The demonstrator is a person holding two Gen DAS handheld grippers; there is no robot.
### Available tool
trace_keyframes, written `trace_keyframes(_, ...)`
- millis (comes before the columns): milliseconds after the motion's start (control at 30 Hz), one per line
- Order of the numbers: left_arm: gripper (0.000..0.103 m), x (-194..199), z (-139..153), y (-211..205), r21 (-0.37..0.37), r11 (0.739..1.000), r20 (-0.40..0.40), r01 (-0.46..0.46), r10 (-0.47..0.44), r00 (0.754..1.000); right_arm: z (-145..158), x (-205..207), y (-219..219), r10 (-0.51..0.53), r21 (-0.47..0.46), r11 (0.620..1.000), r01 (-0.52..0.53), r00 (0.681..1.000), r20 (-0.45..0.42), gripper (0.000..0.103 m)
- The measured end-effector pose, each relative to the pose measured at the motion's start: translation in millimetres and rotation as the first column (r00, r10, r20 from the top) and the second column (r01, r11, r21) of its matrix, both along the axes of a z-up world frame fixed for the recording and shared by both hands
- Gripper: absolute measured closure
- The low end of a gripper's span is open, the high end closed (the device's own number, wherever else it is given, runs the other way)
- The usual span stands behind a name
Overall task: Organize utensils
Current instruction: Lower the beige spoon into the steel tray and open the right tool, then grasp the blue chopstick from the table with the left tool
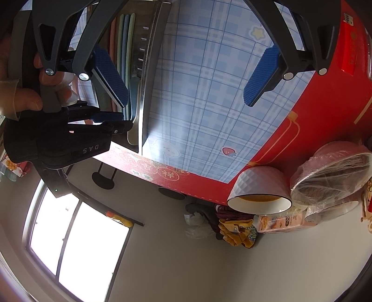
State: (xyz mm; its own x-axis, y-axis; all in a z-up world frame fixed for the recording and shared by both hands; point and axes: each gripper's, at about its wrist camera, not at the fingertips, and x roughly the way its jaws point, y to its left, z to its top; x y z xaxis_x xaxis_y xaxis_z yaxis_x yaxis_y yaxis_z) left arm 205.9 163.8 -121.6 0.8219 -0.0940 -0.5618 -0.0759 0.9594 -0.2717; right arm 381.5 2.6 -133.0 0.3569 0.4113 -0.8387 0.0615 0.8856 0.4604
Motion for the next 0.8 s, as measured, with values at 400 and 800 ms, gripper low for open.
trace_keyframes(400, 0.006, -6.6, 5.0, -7.6, 0.021, 0.999, 0.044, 0.03, -0.031, 0.999, 46.3, -65.1, -71.3, 0.203, -0.242, 0.964, -0.111, 0.895, 0.398, 0.079)
trace_keyframes(800, 0.008, -20.8, 22.6, -42.9, 0.129, 0.988, 0.122, 0.082, -0.098, 0.988, 18.9, -187.4, -221.2, 0.18, -0.386, 0.923, 0.013, 0.869, 0.46, 0.079)
